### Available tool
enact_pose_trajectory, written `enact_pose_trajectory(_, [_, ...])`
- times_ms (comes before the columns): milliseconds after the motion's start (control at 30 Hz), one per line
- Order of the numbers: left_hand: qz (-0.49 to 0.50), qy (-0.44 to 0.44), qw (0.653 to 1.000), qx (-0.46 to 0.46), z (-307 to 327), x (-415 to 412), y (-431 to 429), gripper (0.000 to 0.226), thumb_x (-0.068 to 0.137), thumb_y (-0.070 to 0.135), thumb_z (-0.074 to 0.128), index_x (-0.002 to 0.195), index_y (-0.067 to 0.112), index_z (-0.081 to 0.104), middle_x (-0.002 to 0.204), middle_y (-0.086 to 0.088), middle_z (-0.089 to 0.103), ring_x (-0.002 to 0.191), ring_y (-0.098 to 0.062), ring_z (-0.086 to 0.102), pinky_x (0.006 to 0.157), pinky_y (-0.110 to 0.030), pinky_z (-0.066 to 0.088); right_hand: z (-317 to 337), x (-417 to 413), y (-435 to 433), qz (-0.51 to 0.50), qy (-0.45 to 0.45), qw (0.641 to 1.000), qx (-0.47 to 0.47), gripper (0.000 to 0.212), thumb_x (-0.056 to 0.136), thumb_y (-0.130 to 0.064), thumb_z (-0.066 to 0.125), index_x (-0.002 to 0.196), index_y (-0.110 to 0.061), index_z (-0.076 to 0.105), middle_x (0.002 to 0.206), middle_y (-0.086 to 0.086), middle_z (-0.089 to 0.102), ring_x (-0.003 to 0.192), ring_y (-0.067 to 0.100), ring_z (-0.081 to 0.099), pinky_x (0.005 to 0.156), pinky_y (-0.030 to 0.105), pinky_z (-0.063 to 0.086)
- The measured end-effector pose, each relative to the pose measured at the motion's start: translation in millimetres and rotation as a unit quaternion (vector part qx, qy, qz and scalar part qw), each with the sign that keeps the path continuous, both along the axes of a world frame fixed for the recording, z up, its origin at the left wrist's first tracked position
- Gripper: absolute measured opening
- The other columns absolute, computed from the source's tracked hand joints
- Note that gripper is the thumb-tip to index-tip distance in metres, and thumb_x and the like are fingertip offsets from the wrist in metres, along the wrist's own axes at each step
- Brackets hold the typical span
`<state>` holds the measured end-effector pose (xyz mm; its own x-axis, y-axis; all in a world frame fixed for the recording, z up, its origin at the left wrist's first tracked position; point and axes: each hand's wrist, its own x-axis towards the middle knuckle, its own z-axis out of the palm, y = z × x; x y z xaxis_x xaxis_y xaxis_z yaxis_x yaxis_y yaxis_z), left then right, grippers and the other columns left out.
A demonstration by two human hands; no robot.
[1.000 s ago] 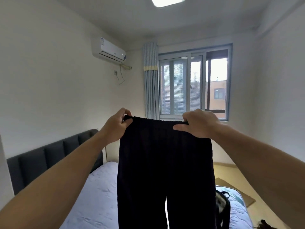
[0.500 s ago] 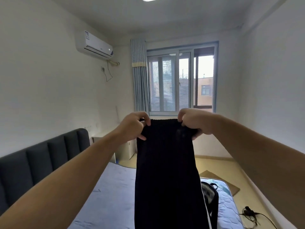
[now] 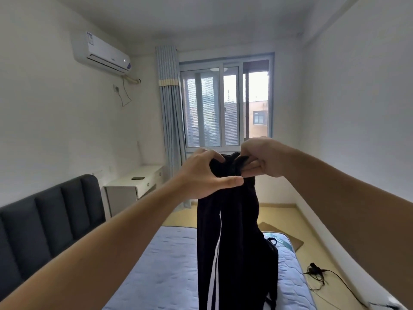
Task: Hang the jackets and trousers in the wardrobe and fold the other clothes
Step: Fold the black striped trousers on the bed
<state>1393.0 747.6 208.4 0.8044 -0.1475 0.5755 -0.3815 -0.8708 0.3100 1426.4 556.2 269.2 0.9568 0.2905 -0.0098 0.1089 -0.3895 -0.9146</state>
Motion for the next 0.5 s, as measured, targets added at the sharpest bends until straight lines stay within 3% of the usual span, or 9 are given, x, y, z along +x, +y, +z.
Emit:
enact_pose_trajectory(67, [-0.009,0.005,1.0,0.019,-3,5,-5,0.078,0.055,0.092,0.063,0.114,0.042,0.061,0.115,0.019,0.05,0.098,0.004,0.047,0.076,-0.013,0.036,-3,3,0,-0.007,0.003,1.0,0.002,0.037,0.104,-0.005,0.041,0.137,0.008,0.048,0.114,0.021,0.057,0.101,0.031,0.059,0.104,0.046,0.051])
enact_pose_trajectory(133, [-0.034,-0.004,0.999,0.021,-3,9,-7,0.048,0.075,0.068,0.071,0.113,0.038,0.066,0.108,0.016,0.055,0.094,0.002,0.051,0.072,-0.015,0.04,-7,8,-1,-0.013,0.009,1.0,0.0,0.035,0.104,-0.008,0.041,0.133,0.008,0.051,0.102,0.02,0.061,0.091,0.031,0.063,0.094,0.044,0.056])
enact_pose_trajectory(233, [-0.043,-0.017,0.999,0.007,6,19,-3,0.018,0.096,0.036,0.061,0.11,0.029,0.071,0.096,0.014,0.062,0.086,0.0,0.056,0.068,-0.017,0.039,-12,14,-9,-0.017,0.004,0.999,-0.034,0.029,0.101,-0.008,0.046,0.121,0.008,0.058,0.095,0.022,0.07,0.08,0.031,0.071,0.079,0.042,0.061])
enact_pose_trajectory(367, [-0.053,0.018,0.998,-0.028,16,29,6,0.012,0.101,0.033,0.055,0.107,0.039,0.063,0.091,0.028,0.059,0.082,0.012,0.057,0.065,-0.009,0.036,-16,19,-26,0.006,-0.096,0.971,-0.217,0.023,0.087,-0.019,0.068,0.109,-0.011,0.065,0.092,0.01,0.072,0.068,0.024,0.074,0.057,0.032,0.059])
enact_pose_trajectory(433, [-0.066,0.029,0.997,-0.04,20,32,8,0.013,0.102,0.035,0.053,0.104,0.045,0.062,0.095,0.025,0.064,0.085,0.007,0.061,0.068,-0.012,0.042,-19,19,-36,0.046,-0.126,0.945,-0.298,0.035,0.087,-0.035,0.073,0.116,-0.029,0.054,0.103,0.001,0.066,0.078,0.021,0.073,0.06,0.029,0.059])
enact_pose_trajectory(500, [-0.077,0.042,0.995,-0.048,22,34,10,0.022,0.103,0.036,0.051,0.095,0.054,0.059,0.099,0.023,0.066,0.089,0.0,0.063,0.072,-0.017,0.046,-22,19,-44,0.079,-0.151,0.935,-0.31,0.042,0.089,-0.05,0.071,0.123,-0.038,0.049,0.11,-0.005,0.064,0.089,0.017,0.071,0.069,0.029,0.06])
